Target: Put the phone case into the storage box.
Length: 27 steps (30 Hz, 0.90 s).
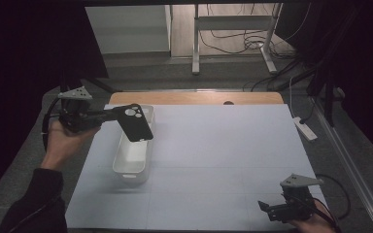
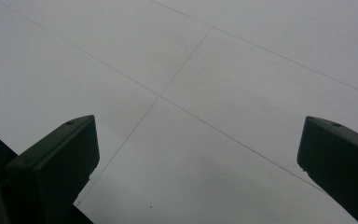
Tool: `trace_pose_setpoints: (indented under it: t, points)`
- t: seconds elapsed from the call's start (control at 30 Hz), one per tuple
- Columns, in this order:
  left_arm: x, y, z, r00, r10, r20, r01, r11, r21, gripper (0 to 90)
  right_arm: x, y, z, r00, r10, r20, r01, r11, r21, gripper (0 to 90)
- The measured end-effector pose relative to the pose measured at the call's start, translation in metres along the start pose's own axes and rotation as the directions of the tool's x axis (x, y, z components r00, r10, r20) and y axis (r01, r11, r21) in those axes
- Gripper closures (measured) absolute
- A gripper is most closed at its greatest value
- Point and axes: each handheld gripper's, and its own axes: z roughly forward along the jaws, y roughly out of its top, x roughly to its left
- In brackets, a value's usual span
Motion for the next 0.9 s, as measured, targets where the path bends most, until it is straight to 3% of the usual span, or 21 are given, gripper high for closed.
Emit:
trace_pose_setpoints:
  t: [0.37, 0.6, 0.9]
  points:
    - [0.012, -0.008, 0.002, 0.9997, -0.013, -0.022, 0.013, 0.9999, 0.008, 83.7, 0.0, 0.0, 0.0, 1.0, 0.002, 0.001, -0.002, 1.0, -0.006, 0.0]
    - [0.017, -0.01, 0.011, 0.9995, 0.004, -0.032, -0.004, 0.9998, 0.019, 83.7, 0.0, 0.0, 0.0, 1.0, 0.001, 0.001, -0.001, 1.0, -0.004, 0.0]
    - [0.026, -0.014, 0.023, 0.9991, -0.008, -0.042, 0.009, 0.9996, 0.028, 83.7, 0.0, 0.0, -0.001, 1.0, 0.001, -0.003, -0.001, 1.0, -0.008, 0.0]
